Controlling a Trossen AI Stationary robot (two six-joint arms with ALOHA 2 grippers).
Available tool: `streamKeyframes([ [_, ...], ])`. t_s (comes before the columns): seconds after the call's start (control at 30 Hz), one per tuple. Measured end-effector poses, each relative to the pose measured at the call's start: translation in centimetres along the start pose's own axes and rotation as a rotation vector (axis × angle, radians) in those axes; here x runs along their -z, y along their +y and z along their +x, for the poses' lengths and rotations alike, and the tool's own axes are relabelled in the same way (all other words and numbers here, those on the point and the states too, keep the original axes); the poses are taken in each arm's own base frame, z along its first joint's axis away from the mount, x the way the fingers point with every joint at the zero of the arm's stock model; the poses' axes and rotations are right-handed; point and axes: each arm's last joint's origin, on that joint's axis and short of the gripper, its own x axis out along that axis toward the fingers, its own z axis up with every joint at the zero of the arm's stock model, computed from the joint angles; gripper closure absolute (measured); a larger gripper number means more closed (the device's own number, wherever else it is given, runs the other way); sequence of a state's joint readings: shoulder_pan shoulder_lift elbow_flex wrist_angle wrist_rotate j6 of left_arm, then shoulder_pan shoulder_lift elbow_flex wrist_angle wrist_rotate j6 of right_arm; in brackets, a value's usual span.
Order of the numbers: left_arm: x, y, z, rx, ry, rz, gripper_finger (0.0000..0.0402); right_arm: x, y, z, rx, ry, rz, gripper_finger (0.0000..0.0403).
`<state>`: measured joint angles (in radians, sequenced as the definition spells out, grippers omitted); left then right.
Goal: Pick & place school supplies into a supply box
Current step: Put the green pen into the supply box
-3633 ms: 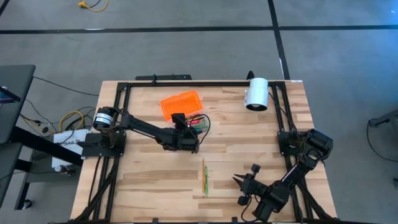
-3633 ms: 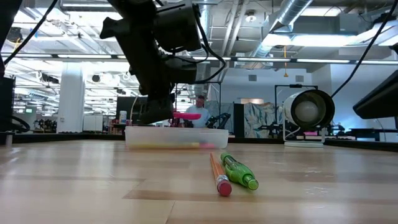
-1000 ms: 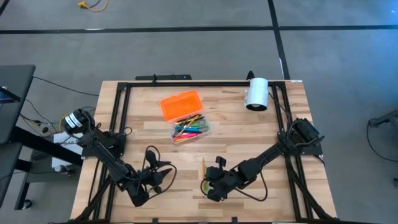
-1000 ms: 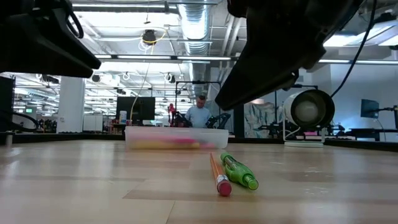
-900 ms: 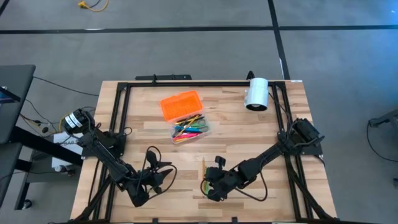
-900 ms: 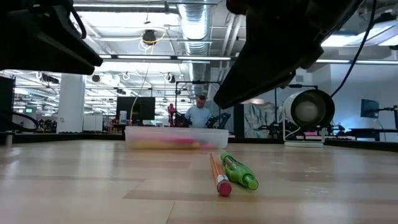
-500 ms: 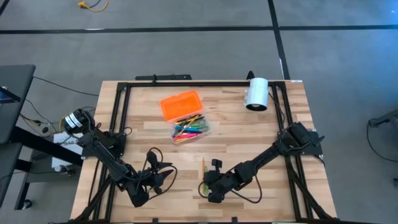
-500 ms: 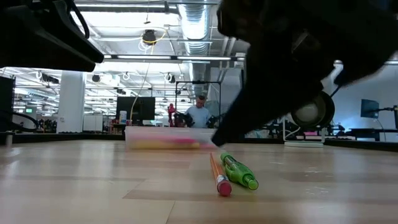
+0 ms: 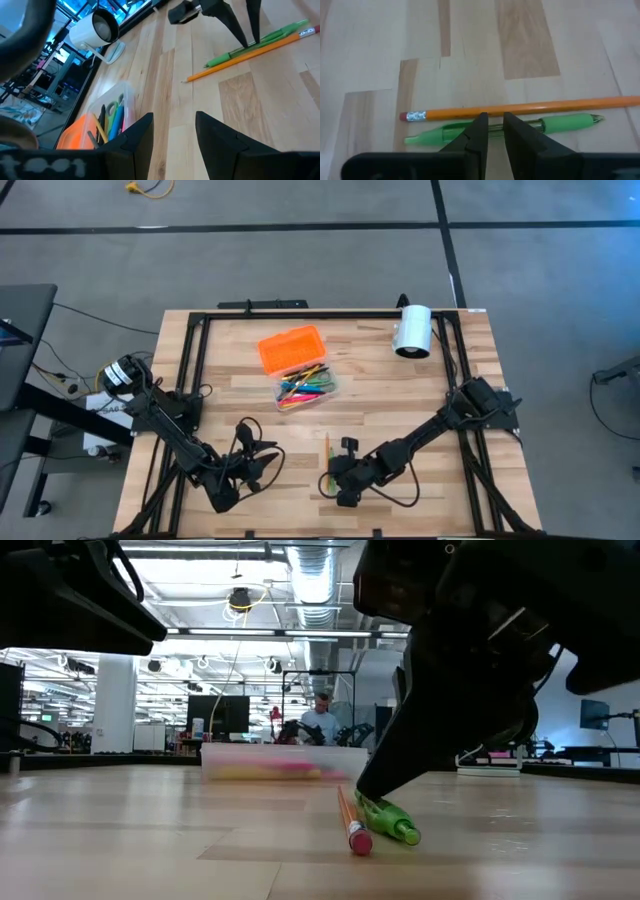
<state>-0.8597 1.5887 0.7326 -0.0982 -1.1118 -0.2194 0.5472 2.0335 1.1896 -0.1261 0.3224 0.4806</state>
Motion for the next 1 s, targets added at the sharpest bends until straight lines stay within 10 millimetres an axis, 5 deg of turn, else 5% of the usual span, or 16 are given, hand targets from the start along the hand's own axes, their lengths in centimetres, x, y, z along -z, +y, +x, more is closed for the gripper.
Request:
streamKeyframes([
  [1.0, 0.0, 0.0, 0.0, 0.003, 0.001, 0.000, 0.0263, 1.2, 0.3, -0.9, 0.079, 0.142, -0.040, 0.0349],
])
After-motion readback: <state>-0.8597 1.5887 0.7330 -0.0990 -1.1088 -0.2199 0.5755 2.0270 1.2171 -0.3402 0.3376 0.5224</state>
